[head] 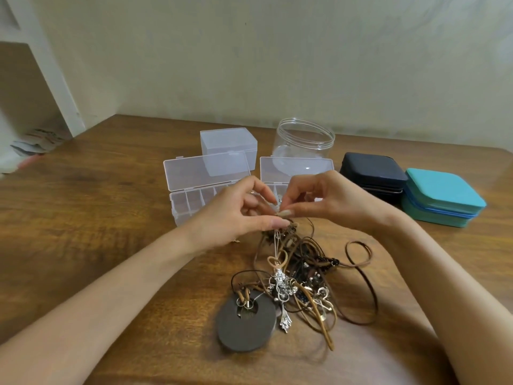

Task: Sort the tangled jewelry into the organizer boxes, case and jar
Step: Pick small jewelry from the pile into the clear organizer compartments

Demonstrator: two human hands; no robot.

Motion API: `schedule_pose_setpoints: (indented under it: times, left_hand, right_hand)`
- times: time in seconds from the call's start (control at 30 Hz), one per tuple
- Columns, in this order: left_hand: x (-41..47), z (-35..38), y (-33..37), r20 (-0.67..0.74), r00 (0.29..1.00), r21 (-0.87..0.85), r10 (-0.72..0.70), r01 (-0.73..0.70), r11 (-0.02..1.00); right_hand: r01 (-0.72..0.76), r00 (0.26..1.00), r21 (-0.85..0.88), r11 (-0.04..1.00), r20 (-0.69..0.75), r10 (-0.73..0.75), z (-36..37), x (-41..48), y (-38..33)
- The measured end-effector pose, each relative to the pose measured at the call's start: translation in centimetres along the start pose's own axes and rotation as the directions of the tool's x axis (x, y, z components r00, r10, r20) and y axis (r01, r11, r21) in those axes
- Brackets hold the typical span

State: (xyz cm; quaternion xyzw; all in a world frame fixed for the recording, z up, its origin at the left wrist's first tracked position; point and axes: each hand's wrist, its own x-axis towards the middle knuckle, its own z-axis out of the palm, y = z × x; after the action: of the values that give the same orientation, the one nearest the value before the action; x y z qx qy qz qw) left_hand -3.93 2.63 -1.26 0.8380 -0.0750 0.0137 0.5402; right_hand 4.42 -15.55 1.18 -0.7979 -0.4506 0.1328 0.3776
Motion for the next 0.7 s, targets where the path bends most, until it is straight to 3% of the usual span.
schedule_pose_setpoints:
  times: [0.13, 0.4, 0.5, 0.6, 0.63, 0.7]
  left_hand:
    - [0.2, 0.0, 0.1, 0.000, 0.997, -0.206, -0.075, 0.074, 0.976]
    - [-0.1, -0.9, 0.3, 0.076, 0.993, -0.198, -0.088, 0.101, 0.975]
    - [-0.1, -0.5, 0.4, 0.051, 0.998, -0.017, -0.030, 0.031, 0.999]
    - [0.3, -1.6, -0.3, -0.244, 0.948, 0.336, 0.203, -0.114, 0.935]
    - [0.3, -2.4, -0.4, -0.276, 0.922, 0.440, 0.270, -0.129, 0.889]
    - [0.2, -3.8, -0.7, -0.185, 0.933, 0.599, 0.308, -0.141, 0.788]
  right_hand:
    - [0.022, 0.999, 0.050, 0.998, -0.024, -0.021, 0.1, 0.1, 0.1]
    - [0.025, 1.000, 0.163, 0.986, 0.012, -0.028, -0.8, -0.1, 0.7]
    - [0.040, 0.998, 0.247, 0.968, -0.064, -0.024, -0.6, -0.1, 0.7]
    - [0.040, 0.991, 0.263, 0.964, -0.135, -0.004, 0.4, 0.2, 0.8]
    - [0.036, 0.990, 0.258, 0.965, -0.141, 0.001, 0.8, 0.4, 0.8]
    - [0.022, 0.992, 0.240, 0.971, -0.124, 0.008, 1.8, 0.6, 0.9]
